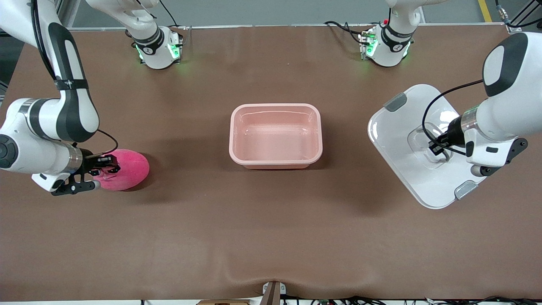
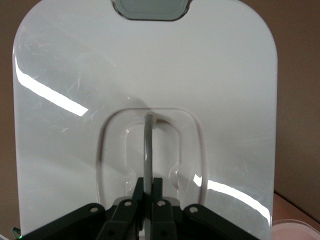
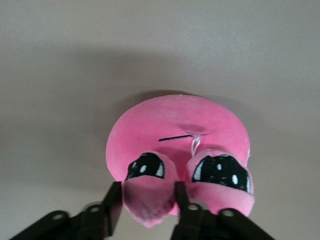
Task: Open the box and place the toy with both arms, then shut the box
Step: 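Grasp the pink plush with the right gripper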
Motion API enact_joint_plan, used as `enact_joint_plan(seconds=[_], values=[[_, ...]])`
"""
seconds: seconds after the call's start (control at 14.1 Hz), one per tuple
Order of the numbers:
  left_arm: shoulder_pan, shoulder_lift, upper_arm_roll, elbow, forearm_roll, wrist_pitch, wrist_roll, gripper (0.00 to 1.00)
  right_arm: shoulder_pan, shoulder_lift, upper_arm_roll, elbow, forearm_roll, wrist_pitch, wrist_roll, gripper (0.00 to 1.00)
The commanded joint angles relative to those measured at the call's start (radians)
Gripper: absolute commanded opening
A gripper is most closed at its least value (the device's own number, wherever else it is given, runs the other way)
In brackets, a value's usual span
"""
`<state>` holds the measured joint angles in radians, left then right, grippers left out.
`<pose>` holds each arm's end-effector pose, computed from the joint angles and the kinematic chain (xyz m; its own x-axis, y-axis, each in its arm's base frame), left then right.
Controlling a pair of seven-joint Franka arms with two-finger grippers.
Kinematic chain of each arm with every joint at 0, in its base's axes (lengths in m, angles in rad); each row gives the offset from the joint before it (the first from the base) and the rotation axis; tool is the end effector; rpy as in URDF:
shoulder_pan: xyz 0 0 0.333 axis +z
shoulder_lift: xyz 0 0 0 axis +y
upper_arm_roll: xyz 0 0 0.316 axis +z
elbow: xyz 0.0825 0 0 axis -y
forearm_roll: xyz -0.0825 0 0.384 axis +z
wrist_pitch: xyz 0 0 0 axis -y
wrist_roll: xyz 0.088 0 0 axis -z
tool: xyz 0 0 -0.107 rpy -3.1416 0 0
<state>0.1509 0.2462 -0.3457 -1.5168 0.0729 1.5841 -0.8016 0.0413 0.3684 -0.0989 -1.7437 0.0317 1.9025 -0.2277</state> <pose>0.6085 -0.0909 0.5137 0.8139 0.5681 -0.1216 0.5578 -0.8226 -0.1099 0.6255 -0.0291 0.3489 0.9662 0.1594 -0.2027 0.1549 -0.9872 -0.0384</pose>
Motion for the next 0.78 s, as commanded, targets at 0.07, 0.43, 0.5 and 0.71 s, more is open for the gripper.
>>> enact_joint_plan(seconds=[0.07,0.43,0.5,0.71], values=[[-0.008,-0.001,-0.001,0.004,-0.008,-0.015,0.019,0.0,0.006,-0.008,-0.001,0.062,-0.013,-0.058,-0.005,0.0],[-0.007,-0.001,-0.001,0.003,-0.008,-0.015,0.021,0.0,0.051,-0.023,0.024,0.252,-0.003,-0.296,-0.147,0.0],[-0.005,-0.001,-0.001,0.003,-0.008,-0.015,0.021,0.0,0.078,-0.023,0.022,0.288,-0.006,-0.333,-0.157,0.0],[0.001,-0.001,-0.001,0.003,-0.008,-0.015,0.024,0.0,0.115,-0.045,0.079,0.319,0.011,-0.365,-0.231,0.0]])
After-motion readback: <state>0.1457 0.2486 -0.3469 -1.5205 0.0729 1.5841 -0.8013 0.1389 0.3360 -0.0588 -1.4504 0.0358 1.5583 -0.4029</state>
